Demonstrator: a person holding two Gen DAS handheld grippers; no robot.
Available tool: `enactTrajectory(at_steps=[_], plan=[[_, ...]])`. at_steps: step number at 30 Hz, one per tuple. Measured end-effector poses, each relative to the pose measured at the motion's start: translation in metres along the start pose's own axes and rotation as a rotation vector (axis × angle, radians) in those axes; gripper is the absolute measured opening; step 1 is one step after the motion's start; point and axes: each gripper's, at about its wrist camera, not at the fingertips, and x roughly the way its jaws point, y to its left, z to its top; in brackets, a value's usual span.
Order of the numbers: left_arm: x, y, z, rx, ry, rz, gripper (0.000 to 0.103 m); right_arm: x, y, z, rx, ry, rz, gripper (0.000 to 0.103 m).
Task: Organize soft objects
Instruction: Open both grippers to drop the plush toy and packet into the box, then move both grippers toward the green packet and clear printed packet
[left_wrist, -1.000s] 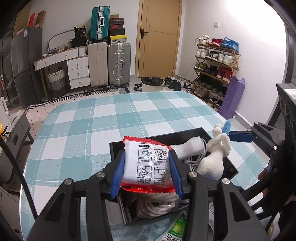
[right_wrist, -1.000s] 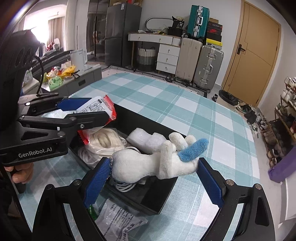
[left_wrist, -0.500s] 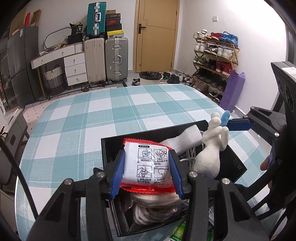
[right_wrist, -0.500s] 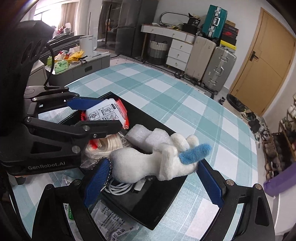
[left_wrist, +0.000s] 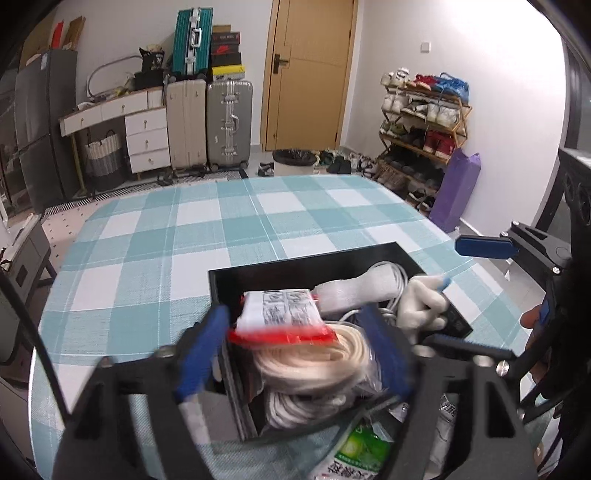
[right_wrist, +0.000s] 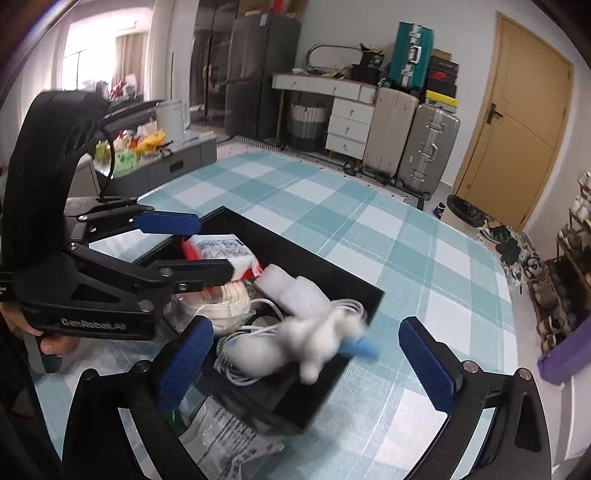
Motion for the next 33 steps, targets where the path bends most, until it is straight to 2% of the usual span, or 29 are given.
enactTrajectory(at_steps=[2, 9, 20, 25, 33], plan=[[-0.012, -0.002, -0.003, 0.001, -0.036, 0.031, 0.097, -0.010, -0.002, -0.005, 0.021, -0.022, -0.008, 0.102], [-0.043, 0.000, -0.015, -0.029, -0.077, 0.056, 0.099, -0.037, -0.004, -0.025, 0.117, -0.066, 0.004, 0.102], [-0.060, -0.010, -0.044, -0.019, -0.057, 0.071, 0.100, -0.035, 0.002, -0.053, 0.211, 0.012, 0.040, 0.102], [-0.059, -0.017, -0.053, -0.002, -0.037, 0.078, 0.100, -0.027, 0.003, -0.055, 0.223, 0.044, 0.053, 0.102], [-0.049, -0.018, -0.072, -0.032, 0.015, 0.104, 0.100, -0.011, 0.013, -0.062, 0.192, 0.114, 0.082, 0.102]])
